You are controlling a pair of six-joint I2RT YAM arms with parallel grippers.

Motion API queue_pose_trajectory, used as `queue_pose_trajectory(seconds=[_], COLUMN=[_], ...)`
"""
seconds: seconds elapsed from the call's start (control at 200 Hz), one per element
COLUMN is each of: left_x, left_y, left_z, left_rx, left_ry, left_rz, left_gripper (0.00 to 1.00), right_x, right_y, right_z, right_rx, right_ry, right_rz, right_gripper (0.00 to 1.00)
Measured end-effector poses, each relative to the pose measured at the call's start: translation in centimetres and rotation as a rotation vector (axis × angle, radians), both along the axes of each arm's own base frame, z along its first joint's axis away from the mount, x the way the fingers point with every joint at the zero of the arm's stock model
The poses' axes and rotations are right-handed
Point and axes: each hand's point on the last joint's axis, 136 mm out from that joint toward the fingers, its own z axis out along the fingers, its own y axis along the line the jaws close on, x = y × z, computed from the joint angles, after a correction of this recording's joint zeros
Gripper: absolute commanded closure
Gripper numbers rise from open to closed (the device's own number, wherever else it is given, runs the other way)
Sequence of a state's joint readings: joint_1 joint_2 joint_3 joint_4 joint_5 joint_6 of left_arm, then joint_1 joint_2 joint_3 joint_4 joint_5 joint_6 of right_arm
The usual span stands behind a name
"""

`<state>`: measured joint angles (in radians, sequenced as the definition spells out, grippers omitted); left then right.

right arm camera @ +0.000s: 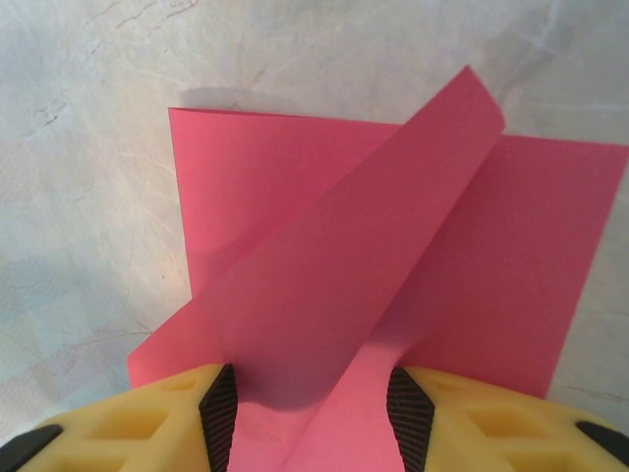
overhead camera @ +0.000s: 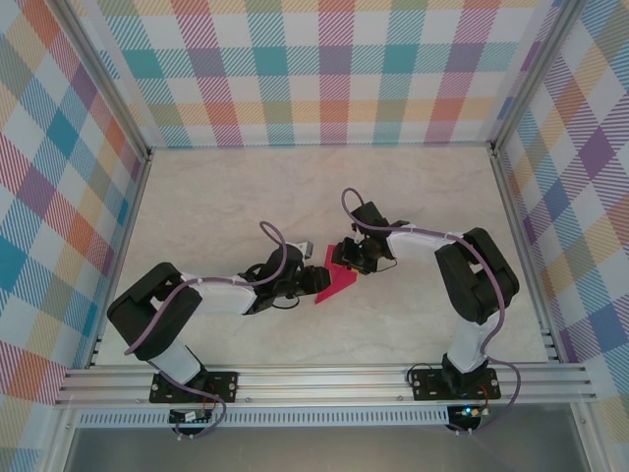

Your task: Fold a paper plane with a square sheet of paper (pick it up from the middle)

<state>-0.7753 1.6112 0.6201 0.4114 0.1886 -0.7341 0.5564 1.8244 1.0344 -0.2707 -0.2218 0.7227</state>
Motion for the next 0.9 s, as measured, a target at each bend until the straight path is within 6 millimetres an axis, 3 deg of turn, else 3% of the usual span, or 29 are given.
queue_pose_trajectory(seconds=[0.17,0.4,0.73,0.9], left_x=[-0.1,-0.1,0.2,0.4], left_y=[0.0,0.0,-0.1,0.1], left_z=[-0.3,-2.1,-1.7,-0.2], left_rx=[-0.002,0.023,0.012,-0.008], left_ry=[0.017,0.057,0.050,0.017], left_rz=[0.008,0.017,0.022,0.037], left_gripper=[0.59,0.56,0.51,0.46], right_x=[0.0,0.0,0.0,0.0], right_y=[0.0,0.0,0.0,0.0], right_z=[-0.1,-0.1,-0.1,-0.1], right_rx=[-0.002,-0.002,-0.003,-0.004], right_ry=[-0.002,-0.002,-0.002,-0.002], right_rz=[0.006,0.005,0.005,0.004], right_gripper=[0.49,0.49,0.49,0.50])
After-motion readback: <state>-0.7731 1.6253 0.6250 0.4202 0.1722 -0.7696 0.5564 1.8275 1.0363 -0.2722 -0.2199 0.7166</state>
